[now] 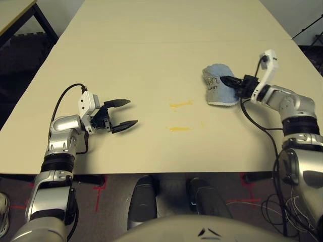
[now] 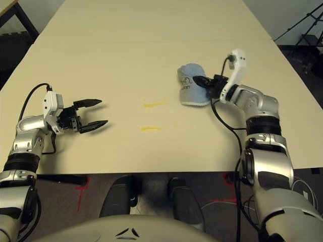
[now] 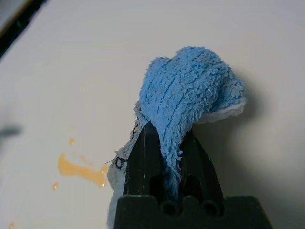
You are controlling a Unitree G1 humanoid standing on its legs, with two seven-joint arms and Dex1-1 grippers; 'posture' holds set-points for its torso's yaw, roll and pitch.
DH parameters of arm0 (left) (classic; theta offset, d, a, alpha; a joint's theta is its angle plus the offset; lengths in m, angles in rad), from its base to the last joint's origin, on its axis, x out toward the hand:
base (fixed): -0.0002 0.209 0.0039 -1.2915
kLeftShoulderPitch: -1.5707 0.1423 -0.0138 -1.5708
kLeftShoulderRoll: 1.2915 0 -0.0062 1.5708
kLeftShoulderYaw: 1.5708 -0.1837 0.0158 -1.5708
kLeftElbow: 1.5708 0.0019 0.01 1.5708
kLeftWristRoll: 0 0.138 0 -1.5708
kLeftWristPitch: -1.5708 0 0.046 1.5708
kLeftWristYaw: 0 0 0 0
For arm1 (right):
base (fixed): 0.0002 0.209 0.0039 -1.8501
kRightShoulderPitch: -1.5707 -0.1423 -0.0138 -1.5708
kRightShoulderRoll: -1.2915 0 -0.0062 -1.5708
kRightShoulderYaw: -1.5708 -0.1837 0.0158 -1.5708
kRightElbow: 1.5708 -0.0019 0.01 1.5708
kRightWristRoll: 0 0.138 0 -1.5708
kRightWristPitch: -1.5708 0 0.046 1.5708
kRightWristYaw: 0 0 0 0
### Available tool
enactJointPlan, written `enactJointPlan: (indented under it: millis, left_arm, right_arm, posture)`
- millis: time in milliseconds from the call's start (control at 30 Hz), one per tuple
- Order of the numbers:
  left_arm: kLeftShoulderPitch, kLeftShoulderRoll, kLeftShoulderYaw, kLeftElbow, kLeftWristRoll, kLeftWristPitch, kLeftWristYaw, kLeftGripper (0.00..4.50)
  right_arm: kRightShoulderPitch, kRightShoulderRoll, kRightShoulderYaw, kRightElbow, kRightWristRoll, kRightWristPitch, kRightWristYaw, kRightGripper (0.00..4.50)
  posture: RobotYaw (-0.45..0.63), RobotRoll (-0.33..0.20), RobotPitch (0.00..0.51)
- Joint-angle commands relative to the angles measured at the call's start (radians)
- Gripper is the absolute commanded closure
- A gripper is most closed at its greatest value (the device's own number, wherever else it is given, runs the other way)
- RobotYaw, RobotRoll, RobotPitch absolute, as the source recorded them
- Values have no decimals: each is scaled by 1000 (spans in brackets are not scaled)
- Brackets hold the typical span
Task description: Wipe the water off the table with a rag.
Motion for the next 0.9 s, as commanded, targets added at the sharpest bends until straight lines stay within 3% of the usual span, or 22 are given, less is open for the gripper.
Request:
enactJointPlan:
  millis: [33,700,900]
  left_arm:
    - [22,15,5,-15,4,-5,-3,0]
    - [52,14,2,-38,4,-12,14,0]
    - [58,16,5,-47,1,-8,20,0]
  right_arm:
    - [-25,31,36,59,-37,-21,-3,4384]
    - [-183,390,111,268,-153,-134,-28,4384]
    - [-212,447,111,298,-172,-154,-36,4384]
  posture:
    - [193,0,133]
    - [237,0,126]
    - [245,0,127]
